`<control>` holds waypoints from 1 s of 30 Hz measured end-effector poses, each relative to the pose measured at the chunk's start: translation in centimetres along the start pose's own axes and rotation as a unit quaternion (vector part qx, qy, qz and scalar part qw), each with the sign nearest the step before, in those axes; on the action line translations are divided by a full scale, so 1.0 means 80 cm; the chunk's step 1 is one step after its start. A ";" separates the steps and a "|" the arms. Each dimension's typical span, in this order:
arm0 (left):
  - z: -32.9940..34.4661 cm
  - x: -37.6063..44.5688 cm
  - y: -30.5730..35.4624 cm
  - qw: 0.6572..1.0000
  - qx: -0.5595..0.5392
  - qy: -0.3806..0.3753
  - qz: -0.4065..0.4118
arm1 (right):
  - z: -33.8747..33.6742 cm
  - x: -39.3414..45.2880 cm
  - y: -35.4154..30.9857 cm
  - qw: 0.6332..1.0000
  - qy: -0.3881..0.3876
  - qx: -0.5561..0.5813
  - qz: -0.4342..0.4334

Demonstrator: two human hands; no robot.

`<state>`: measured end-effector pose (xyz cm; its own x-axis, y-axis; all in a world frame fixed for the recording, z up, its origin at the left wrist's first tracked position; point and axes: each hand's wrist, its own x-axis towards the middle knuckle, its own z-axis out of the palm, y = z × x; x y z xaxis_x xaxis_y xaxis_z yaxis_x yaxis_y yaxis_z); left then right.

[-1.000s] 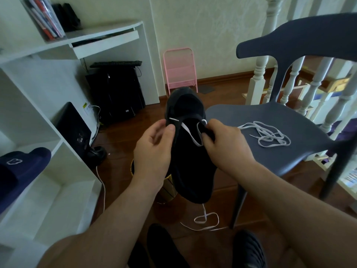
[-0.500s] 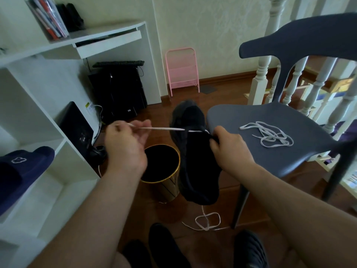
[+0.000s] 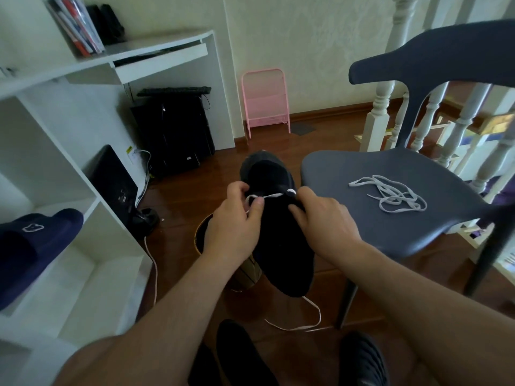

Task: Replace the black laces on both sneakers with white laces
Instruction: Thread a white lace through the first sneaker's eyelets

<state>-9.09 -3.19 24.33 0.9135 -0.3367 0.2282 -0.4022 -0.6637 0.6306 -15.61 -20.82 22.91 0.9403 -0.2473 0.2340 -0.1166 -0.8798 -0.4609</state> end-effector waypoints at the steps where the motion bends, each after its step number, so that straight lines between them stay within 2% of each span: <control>1: -0.001 0.001 -0.001 1.000 0.007 0.001 -0.003 | -0.001 0.000 -0.003 1.000 -0.008 -0.023 -0.004; 4: -0.002 0.002 -0.005 0.996 0.089 -0.017 -0.003 | -0.005 -0.003 -0.008 0.998 -0.019 -0.054 -0.010; 10: -0.002 0.007 -0.009 0.993 0.119 0.007 -0.017 | -0.001 -0.003 -0.005 1.000 0.015 -0.021 -0.013; 13: -0.002 0.013 -0.018 0.993 0.099 -0.040 -0.046 | 0.002 -0.002 -0.003 0.999 0.018 -0.022 -0.022; 19: -0.015 0.013 -0.020 0.996 0.042 -0.081 -0.011 | 0.007 0.005 0.015 0.999 0.017 0.015 0.038; 23: -0.046 0.023 -0.050 0.984 0.111 -0.118 -0.079 | 0.006 0.011 0.023 0.998 0.009 0.021 0.058; 26: -0.077 0.034 -0.080 0.958 0.222 -0.124 -0.132 | 0.005 0.014 0.036 0.996 0.015 0.025 0.085; 28: -0.087 0.039 -0.096 0.939 0.248 -0.179 -0.156 | 0.004 0.013 0.042 0.995 0.013 0.030 0.093; 30: -0.085 0.036 -0.105 0.929 0.215 -0.256 -0.158 | 0.004 0.010 0.042 0.996 0.010 0.033 0.086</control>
<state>-2.64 5.91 24.74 0.8857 -0.2797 -0.3704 -0.2057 -0.9519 0.2270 -15.13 -23.85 21.31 0.9018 -0.4003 0.1626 -0.2536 -0.7952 -0.5508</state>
